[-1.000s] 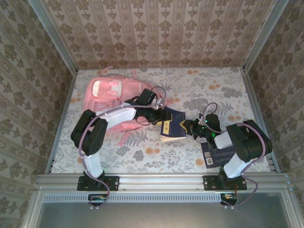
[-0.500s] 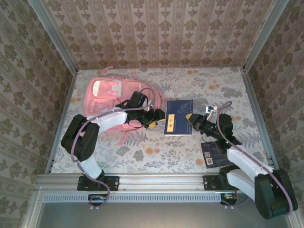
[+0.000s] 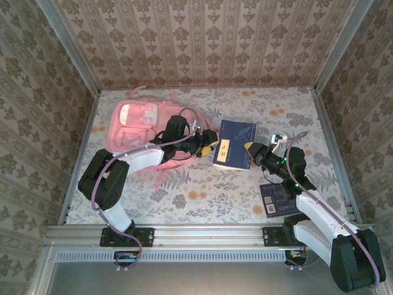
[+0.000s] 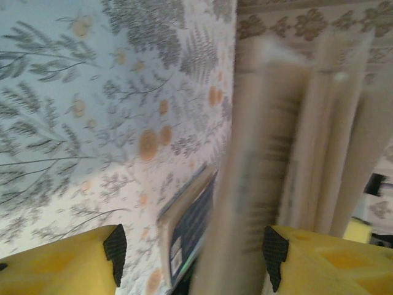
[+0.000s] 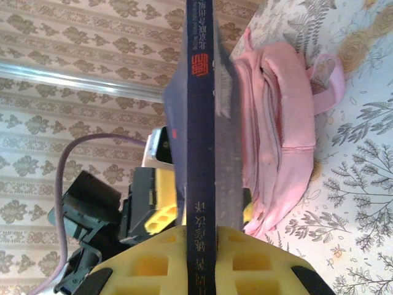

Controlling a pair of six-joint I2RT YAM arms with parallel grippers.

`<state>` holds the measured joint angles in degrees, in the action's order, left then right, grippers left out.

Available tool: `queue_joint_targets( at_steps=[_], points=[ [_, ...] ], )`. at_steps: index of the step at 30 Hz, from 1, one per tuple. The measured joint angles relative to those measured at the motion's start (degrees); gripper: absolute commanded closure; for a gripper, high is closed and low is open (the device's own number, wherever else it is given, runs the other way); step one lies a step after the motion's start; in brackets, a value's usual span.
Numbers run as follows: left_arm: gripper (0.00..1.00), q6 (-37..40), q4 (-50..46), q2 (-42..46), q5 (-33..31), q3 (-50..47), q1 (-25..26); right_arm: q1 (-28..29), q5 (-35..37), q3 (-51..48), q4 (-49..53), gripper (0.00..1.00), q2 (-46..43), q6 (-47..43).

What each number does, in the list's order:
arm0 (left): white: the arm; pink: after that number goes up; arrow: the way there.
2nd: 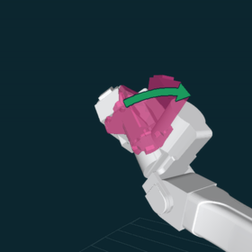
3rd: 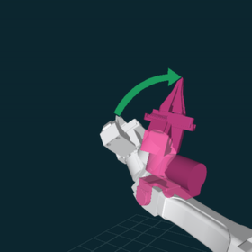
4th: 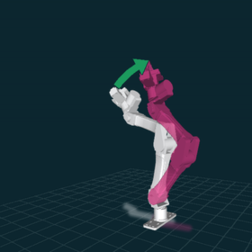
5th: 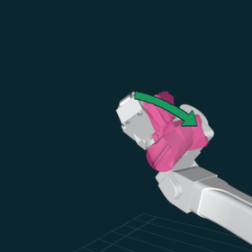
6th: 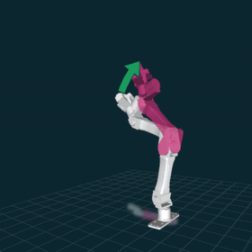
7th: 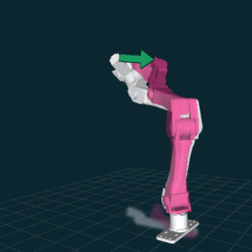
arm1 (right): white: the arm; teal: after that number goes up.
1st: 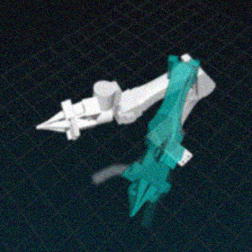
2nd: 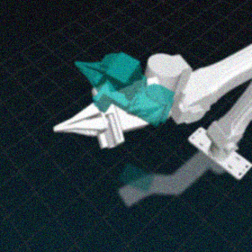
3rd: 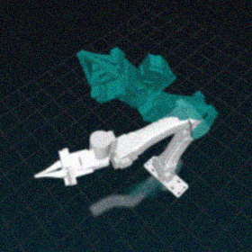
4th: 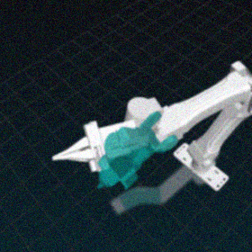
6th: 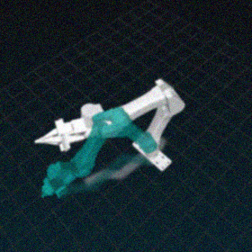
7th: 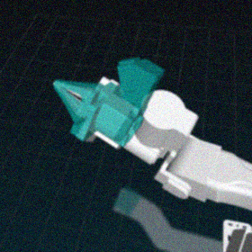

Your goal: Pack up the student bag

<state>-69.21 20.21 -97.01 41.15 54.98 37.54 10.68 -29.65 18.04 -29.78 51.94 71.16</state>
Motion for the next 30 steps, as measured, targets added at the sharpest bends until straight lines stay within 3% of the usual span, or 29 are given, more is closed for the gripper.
queue_joint_targets(
  at_steps=[5, 8, 10, 16, 30],
  points=[
    [0.52, -4.33, 10.34, 0.0, 0.96, -0.2, 1.92, 0.09, 0.15, -0.02, 1.81, 1.0, 0.63, 0.72],
    [0.53, -5.25, 14.05, -0.02, 1.33, -0.22, 3.02, 0.37, 0.13, 0.0, 2.25, 1.0, 0.63, 0.98],
    [0.52, -5.66, 15.19, 0.0, 1.49, -0.22, 3.34, 0.46, 0.13, 0.0, 2.23, 1.0, 0.68, 1.14],
    [0.33, -6.56, 16.76, 0.04, 1.51, -0.94, 3.34, 0.52, 0.13, 0.52, 3.02, 1.0, 0.61, 1.22],
    [0.26, -9.9, 22.73, 5.25, -0.68, -10.29, -0.22, 0.61, 0.11, 0.63, 3.45, 1.0, -1.01, 1.27]
  ],
)
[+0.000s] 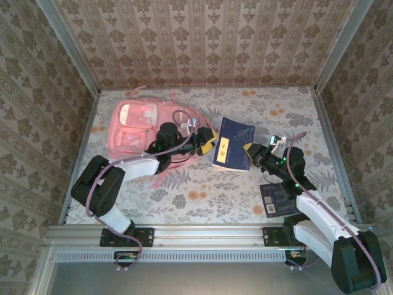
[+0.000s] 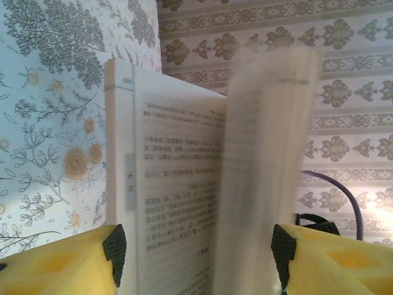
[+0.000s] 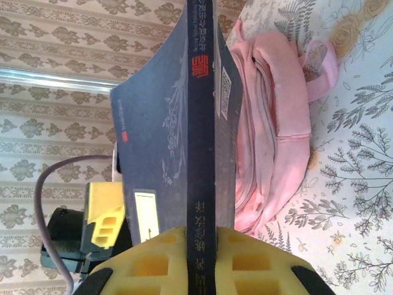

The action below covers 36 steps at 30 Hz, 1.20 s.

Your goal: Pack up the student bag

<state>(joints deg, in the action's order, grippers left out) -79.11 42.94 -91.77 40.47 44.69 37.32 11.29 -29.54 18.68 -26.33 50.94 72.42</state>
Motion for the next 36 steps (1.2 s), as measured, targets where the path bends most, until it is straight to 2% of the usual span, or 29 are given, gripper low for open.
queue_joint_targets(
  at_steps=[1, 3, 5, 13, 19, 22, 23, 25, 28, 30, 32, 35, 36],
  points=[
    [0.25, 0.02, -0.02, 0.33, 0.0, 0.0, -0.04, 0.0, 0.0, 0.13, 0.2, 1.0, 0.0, -0.02],
    [0.11, 0.2, -0.13, 0.9, 0.07, 0.0, -0.26, 0.02, 0.0, 0.74, 1.62, 1.0, 0.0, -0.13],
    [0.07, 0.72, -1.11, 1.49, 0.09, 0.07, -0.31, 0.02, 0.0, 1.6, 2.97, 1.0, 0.0, -0.26],
    [0.07, 11.54, -18.43, 3.02, 0.04, 7.78, 2.23, 0.28, -0.15, 6.08, 5.4, 1.0, 0.0, -0.42],
    [0.11, 11.87, -18.84, -0.15, 1.11, 8.7, 4.02, 0.79, -0.48, 8.68, 5.31, 1.0, 0.13, 0.04],
    [0.25, 9.38, -15.72, -2.1, 1.64, 8.66, 4.24, 0.79, -0.46, 8.7, 5.2, 1.0, 1.01, 0.04],
    [0.32, 8.44, -14.67, -2.32, 1.73, 8.66, 4.24, 0.79, -0.46, 8.7, 5.18, 1.0, 1.51, 0.04],
    [0.55, 6.08, -11.32, -2.38, 1.97, 8.59, 4.22, 0.79, -0.48, 8.59, 4.72, 1.0, 2.86, 0.07],
    [0.8, 3.41, -6.8, -2.38, 2.21, 8.55, 4.17, 0.76, -0.46, 8.31, 3.65, 0.97, 4.42, 0.09],
    [0.86, 2.23, -4.98, -2.4, 2.4, 8.5, 4.11, 0.83, -0.57, 8.31, 3.23, 0.72, 5.22, -0.07],
    [0.88, 1.51, -3.58, -2.62, 2.64, 8.17, 3.91, 0.96, -1.05, 8.35, 2.51, 0.59, 5.95, -0.52],
    [0.9, 1.18, -2.54, -3.15, 2.89, 7.65, 3.89, 1.86, -2.4, 8.66, 1.64, 0.57, 7.96, -0.63],
    [0.9, 1.07, -2.54, -3.26, 2.93, 7.45, 3.89, 2.27, -2.73, 8.72, 1.05, 0.6, 8.87, -0.61]
  ],
)
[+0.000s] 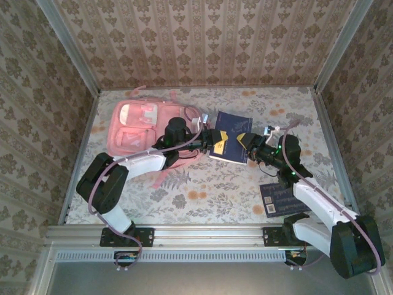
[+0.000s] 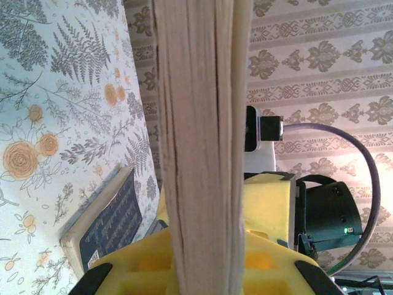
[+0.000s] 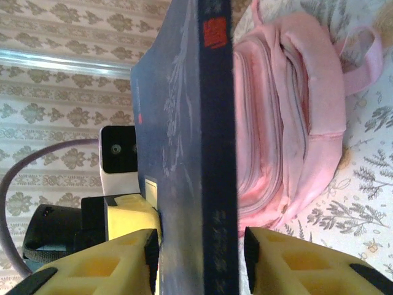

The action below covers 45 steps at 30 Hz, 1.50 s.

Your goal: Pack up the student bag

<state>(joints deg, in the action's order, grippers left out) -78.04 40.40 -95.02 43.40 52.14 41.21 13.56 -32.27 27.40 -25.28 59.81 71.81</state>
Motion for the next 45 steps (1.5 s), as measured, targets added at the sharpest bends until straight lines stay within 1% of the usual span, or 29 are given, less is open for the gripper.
queue_joint_targets(
  at_steps=[2, 3, 4, 5, 6, 7, 8, 10, 13, 15, 18, 21, 25, 29, 32, 37, 40, 43, 44, 45],
  points=[
    [0.89, -0.02, 0.13, -0.42, 0.26, -0.07, 0.0, 0.72, -0.48, 0.0, -0.74, 0.81, 1.27, -0.04],
    [0.82, 0.0, 0.17, -0.68, 0.35, -0.07, 0.0, 1.05, -0.68, 0.02, -1.14, 0.92, 1.73, 0.17],
    [0.74, 0.0, -0.26, -0.83, 0.33, -0.07, -0.02, 1.14, -0.74, 0.04, -1.62, 1.0, 1.84, 0.09],
    [0.67, 0.37, -0.74, -1.05, 0.55, -0.07, -0.17, 1.14, -0.72, 0.2, -1.75, 1.0, 1.81, 0.15],
    [0.58, 1.09, -1.81, -1.03, 0.61, -0.02, -0.46, 1.03, -0.72, 0.24, -1.68, 1.0, 1.73, -0.22],
    [0.53, 2.73, -4.28, -0.83, 0.63, 0.31, -0.72, 0.72, -0.72, 0.22, -1.22, 1.0, 1.51, -0.5],
    [0.53, 5.09, -8.04, -0.42, 0.48, 0.92, -1.09, 0.37, -0.7, 0.22, -0.52, 1.0, 1.16, -0.96],
    [0.52, 12.37, -19.76, 1.44, -1.44, 3.21, -2.93, -1.33, -0.42, 0.22, 1.7, 1.0, -0.13, -2.36],
    [0.52, 23.63, -38.21, 4.13, -7.1, 10.36, -6.6, -3.3, 0.35, 0.42, 4.83, 1.0, -1.25, -5.03],
    [0.52, 29.29, -46.01, 5.42, -10.78, 14.95, -9.55, -3.76, 0.59, 0.42, 6.01, 1.0, -1.2, -6.32],
    [0.5, 35.54, -54.23, 6.12, -15.06, 19.69, -14.16, -4.0, 0.59, 0.44, 7.39, 1.0, -0.96, -7.89],
    [0.49, 40.26, -61.07, 3.39, -18.21, 23.87, -18.1, -4.13, 0.59, 0.44, 7.98, 1.0, -0.33, -9.09],
    [0.49, 44.13, -66.1, -3.32, -20.15, 27.54, -19.96, -4.44, 0.55, 0.74, 8.87, 1.0, 0.22, -10.25],
    [0.51, 46.01, -68.96, -8.81, -20.31, 28.57, -19.91, -4.7, 0.5, 0.74, 8.96, 1.0, 0.42, -10.82],
    [0.54, 46.53, -69.64, -11.04, -20.04, 28.96, -19.87, -4.92, 0.35, 0.74, 8.96, 1.0, 1.05, -11.28],
    [0.66, 46.82, -69.51, -11.41, -19.19, 29.03, -19.85, -4.94, 0.02, 0.74, 8.7, 1.0, 2.75, -11.47],
    [0.7, 47.23, -69.55, -11.41, -19.3, 29.09, -19.63, -4.94, -0.42, 0.72, 7.85, 1.0, 4.44, -11.43],
    [0.81, 48.17, -70.01, -11.41, -19.74, 29.77, -19.08, -4.96, -0.9, 0.72, 7.06, 1.0, 5.57, -11.21],
    [0.87, 48.37, -70.31, -11.43, -19.93, 30.16, -18.88, -4.94, -1.01, 0.72, 6.78, 1.0, 5.75, -11.19],
    [0.96, 48.48, -70.71, -11.56, -20.11, 30.62, -18.75, -4.94, -1.05, 0.72, 6.4, 1.0, 5.88, -11.19]
  ],
)
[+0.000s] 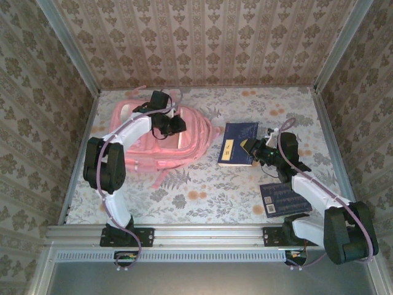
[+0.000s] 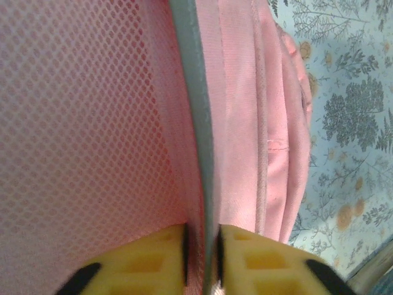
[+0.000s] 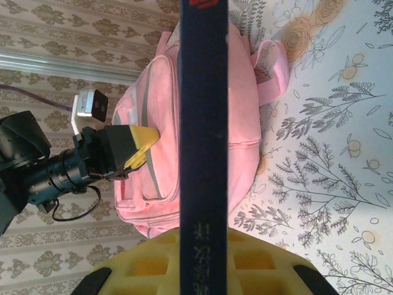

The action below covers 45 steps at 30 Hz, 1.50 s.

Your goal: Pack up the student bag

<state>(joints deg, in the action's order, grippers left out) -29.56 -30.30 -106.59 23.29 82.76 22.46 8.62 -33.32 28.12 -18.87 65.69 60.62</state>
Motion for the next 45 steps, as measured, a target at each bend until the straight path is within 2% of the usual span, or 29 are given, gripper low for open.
queue_joint_targets(
  at_steps=[1, 7, 11, 16, 22, 30, 37, 43, 44, 45],
  points=[
    [1.0, 0.52, -0.15, -0.17, -0.02, 0.35, 0.07, -0.02, -0.09, 0.0, -0.24, 1.0, 0.07, -0.02],
    [1.0, 1.49, -0.63, -0.94, 1.53, 1.36, 0.02, -0.07, 0.13, 0.48, 2.14, 1.0, 0.04, -2.19],
    [1.0, 2.67, -1.92, 0.57, 5.95, 1.81, -0.63, -0.24, 1.25, 2.45, 5.6, 1.0, 0.02, -5.03],
    [1.0, 4.79, -6.03, 8.83, 11.98, 1.81, -2.8, -0.37, 1.36, 4.7, 4.2, 1.0, 2.12, -5.31],
    [1.0, 4.24, -6.71, 20.76, 21.7, 1.27, -8.55, 0.72, -0.13, 6.1, -3.21, 1.0, 10.49, -2.01],
    [1.0, -1.75, -1.95, 23.89, 30.82, -2.93, -11.5, 9.97, -1.18, 13.97, -15.82, 1.0, 21.53, 5.11],
    [1.0, -4.92, 1.51, 23.89, 33.24, -4.17, -12.11, 14.75, -1.95, 22.67, -25.99, 1.0, 33.16, 11.47],
    [1.0, -6.56, 3.45, 23.89, 33.81, -4.39, -12.44, 21.09, -0.57, 34.51, -28.5, 1.0, 46.42, 14.67],
    [1.0, -6.88, 3.76, 23.89, 33.88, -4.39, -12.46, 22.29, 0.07, 36.7, -27.93, 0.99, 48.39, 14.67],
    [1.0, -7.04, 3.96, 23.89, 33.92, -4.39, -12.5, 23.69, 1.2, 39.32, -26.67, 0.86, 50.51, 14.51]
  ],
)
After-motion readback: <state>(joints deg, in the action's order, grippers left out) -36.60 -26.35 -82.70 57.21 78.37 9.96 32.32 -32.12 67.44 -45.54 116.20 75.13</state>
